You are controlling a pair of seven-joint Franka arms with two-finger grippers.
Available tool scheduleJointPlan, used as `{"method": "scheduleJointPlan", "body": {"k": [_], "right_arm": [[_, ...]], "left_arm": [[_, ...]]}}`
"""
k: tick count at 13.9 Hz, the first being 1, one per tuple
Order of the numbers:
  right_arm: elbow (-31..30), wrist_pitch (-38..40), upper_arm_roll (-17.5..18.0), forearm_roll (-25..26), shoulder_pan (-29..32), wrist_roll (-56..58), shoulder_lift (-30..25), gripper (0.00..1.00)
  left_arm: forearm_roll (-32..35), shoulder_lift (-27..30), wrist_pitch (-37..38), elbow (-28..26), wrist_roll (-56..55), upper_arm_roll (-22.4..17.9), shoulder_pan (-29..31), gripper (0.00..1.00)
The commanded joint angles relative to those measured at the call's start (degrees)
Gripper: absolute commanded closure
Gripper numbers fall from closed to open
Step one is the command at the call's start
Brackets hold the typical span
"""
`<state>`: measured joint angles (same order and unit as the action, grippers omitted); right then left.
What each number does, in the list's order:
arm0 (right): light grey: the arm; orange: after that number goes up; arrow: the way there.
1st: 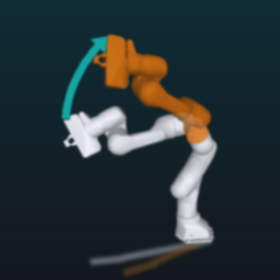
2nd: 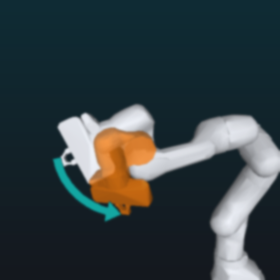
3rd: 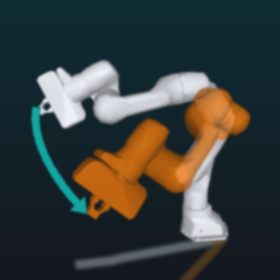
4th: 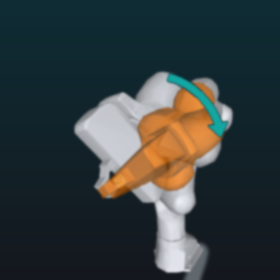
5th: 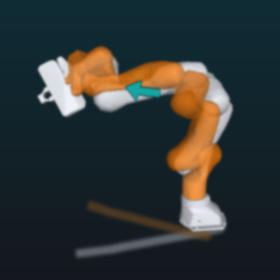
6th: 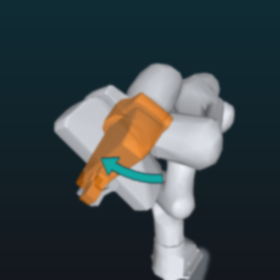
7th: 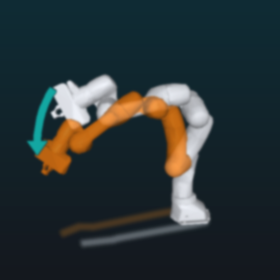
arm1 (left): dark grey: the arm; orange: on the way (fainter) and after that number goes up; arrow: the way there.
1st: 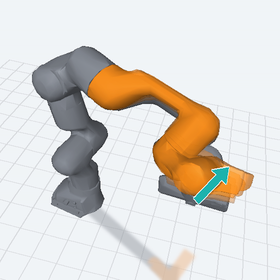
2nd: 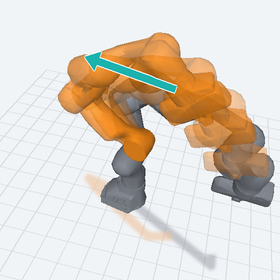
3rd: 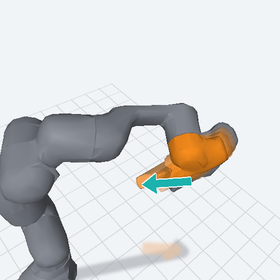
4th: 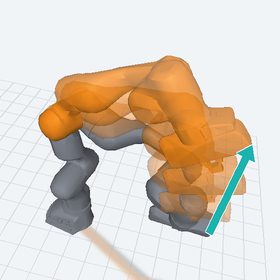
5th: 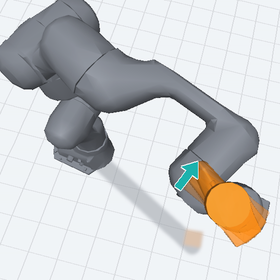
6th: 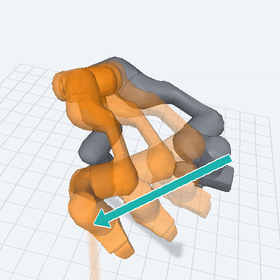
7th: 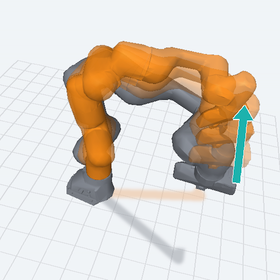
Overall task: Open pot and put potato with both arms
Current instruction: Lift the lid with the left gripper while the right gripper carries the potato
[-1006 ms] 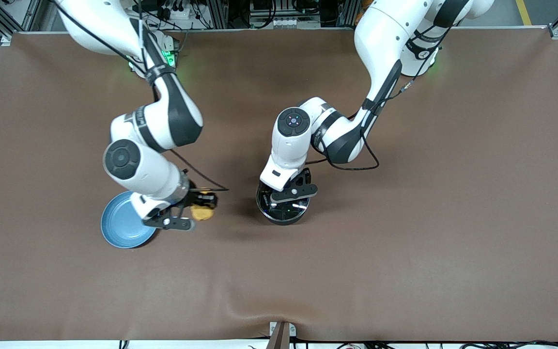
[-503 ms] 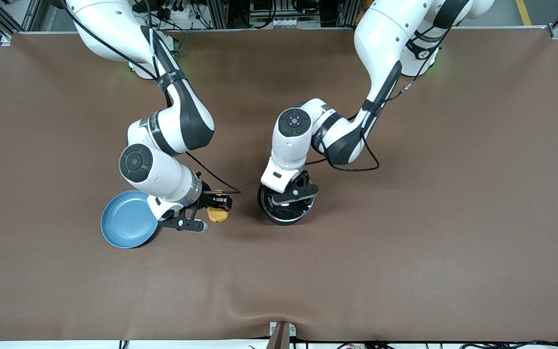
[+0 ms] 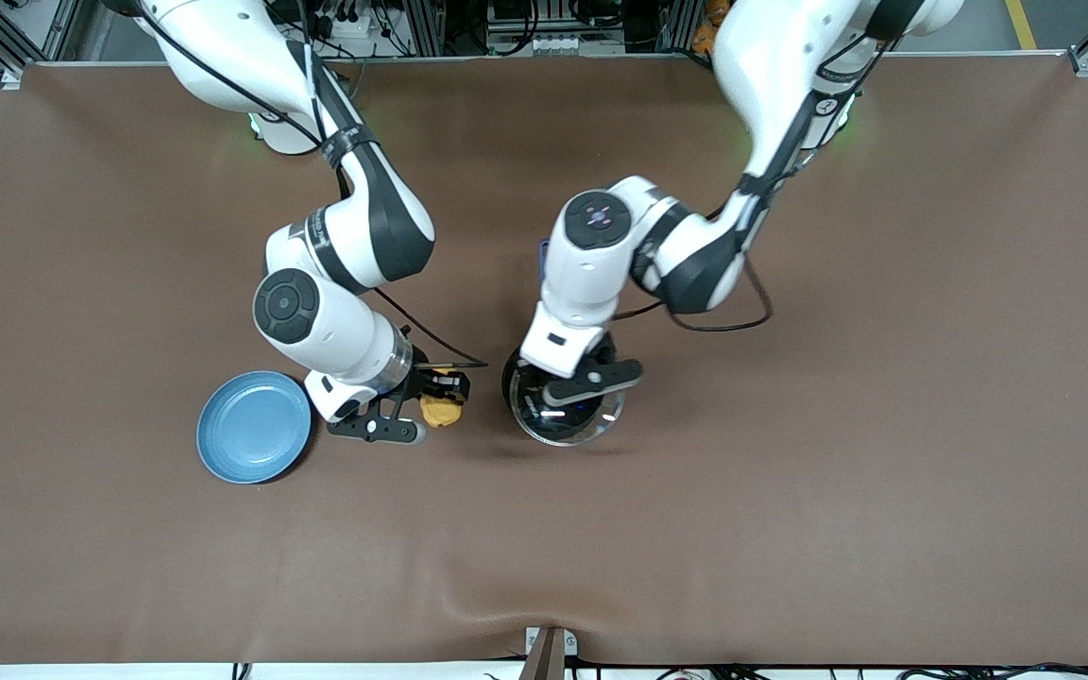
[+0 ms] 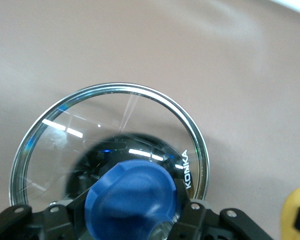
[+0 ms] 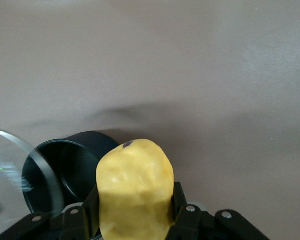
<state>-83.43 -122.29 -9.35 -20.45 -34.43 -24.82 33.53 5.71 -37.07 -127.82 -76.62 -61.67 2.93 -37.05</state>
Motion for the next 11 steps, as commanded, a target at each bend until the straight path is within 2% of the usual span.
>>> {"method": "scheduleJointPlan", "body": {"k": [1,6,11], "right_arm": [[3.18,-2.77,-0.58,-1.17,-2.56,-3.64,2.84,1.0],[9.16,-6.64,-0.75,-0.38,-8.71,-6.55,9.0,1.0],[13.37,-8.93,-0.76,4.97,-11.89,-6.29,14.71,1.0]], "left_arm": [[-2.18,6.82,5.28,-3.95,4.78,0.76,3.64,1.0],[-7.72,20.18,3.64,-23.89,23.75,0.76,12.86,1.0],[-8.08,21.16,0.48,-31.9,38.26,0.76,21.92,1.0]]}}
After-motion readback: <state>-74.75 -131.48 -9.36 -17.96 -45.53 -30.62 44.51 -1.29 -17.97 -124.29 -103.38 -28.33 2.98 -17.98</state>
